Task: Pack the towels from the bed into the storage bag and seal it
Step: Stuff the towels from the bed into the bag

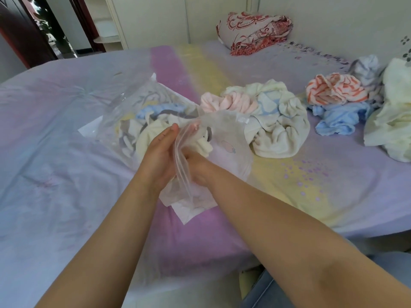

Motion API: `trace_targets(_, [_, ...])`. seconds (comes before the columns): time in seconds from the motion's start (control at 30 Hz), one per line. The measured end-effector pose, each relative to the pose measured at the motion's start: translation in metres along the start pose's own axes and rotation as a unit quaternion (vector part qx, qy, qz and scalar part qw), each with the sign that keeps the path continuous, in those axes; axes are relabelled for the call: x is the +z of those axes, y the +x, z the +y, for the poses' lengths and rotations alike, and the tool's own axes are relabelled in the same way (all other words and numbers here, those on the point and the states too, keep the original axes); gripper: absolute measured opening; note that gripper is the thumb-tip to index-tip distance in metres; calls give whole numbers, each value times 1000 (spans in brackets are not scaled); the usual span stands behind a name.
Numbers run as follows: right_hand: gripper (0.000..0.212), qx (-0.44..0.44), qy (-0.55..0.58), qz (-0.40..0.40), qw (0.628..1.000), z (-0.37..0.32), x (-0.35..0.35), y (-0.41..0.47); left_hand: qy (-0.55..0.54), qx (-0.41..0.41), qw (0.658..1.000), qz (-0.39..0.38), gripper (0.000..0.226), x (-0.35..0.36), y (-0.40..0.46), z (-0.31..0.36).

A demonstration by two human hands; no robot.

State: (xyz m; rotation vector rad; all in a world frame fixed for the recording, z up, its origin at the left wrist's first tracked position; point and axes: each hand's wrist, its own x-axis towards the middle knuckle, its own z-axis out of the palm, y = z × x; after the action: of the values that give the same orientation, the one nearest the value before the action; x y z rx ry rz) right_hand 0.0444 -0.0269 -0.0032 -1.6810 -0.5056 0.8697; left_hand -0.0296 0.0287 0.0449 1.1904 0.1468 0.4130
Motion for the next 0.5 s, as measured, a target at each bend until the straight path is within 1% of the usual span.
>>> trace_targets(0.03, [47,3,48,-26,999,-2,-2,-3,-6,-2,1000,-7,36,-5,1,2])
trace_targets(0.07, [54,4,60,-43,997,-3,-5,-7,-13,-2,1000,-15,37,-9,3,5])
trace_targets(0.1, [58,5,43,-47,998,-5,-10,-13,-21,0,1000,-20,37,-14,6,7])
trace_targets(0.13, [55,4,-4,-39,999,-5,-17,-21,-27,3,999,-23,36,-17,9,8])
trace_targets(0.17, [46,-12,-81,-22,996,-4,-24,-30,-27,6,999,-24,37,-19,12,8])
trace_targets(0.2, [32,-48,-166,14,985,-2,-33,-39,-21,7,999,-26,38,-20,15,7])
trace_targets(0.23, [22,-96,-235,77,964,2,-41,-48,-11,7,999,-31,39,-18,16,6])
trace_targets(0.27, [27,-147,-272,174,935,8,-51,-56,0,9,999,-39,40,-15,17,4])
trace_targets(0.3, [35,-194,-270,286,899,14,-63,-63,12,14,999,-45,40,-12,17,2])
trace_targets(0.33, [39,-223,-248,383,861,20,-78,-68,29,22,998,-47,41,-9,16,0])
trace_targets(0.37, [37,-239,-220,454,830,27,-94,-69,52,29,997,-41,40,-6,16,-2])
trace_targets(0.4, [31,-233,-211,494,811,34,-113,-68,75,36,996,-31,39,-3,15,-4])
trace_targets(0.43, [28,-199,-250,505,802,40,-133,-64,92,41,995,-22,38,-2,16,-5])
trace_targets(0.47, [38,-127,-332,485,799,47,-150,-60,100,43,994,-16,38,-2,16,-7])
trace_targets(0.5, [53,-32,-410,442,797,55,-165,-55,100,44,994,-12,38,-2,16,-9])
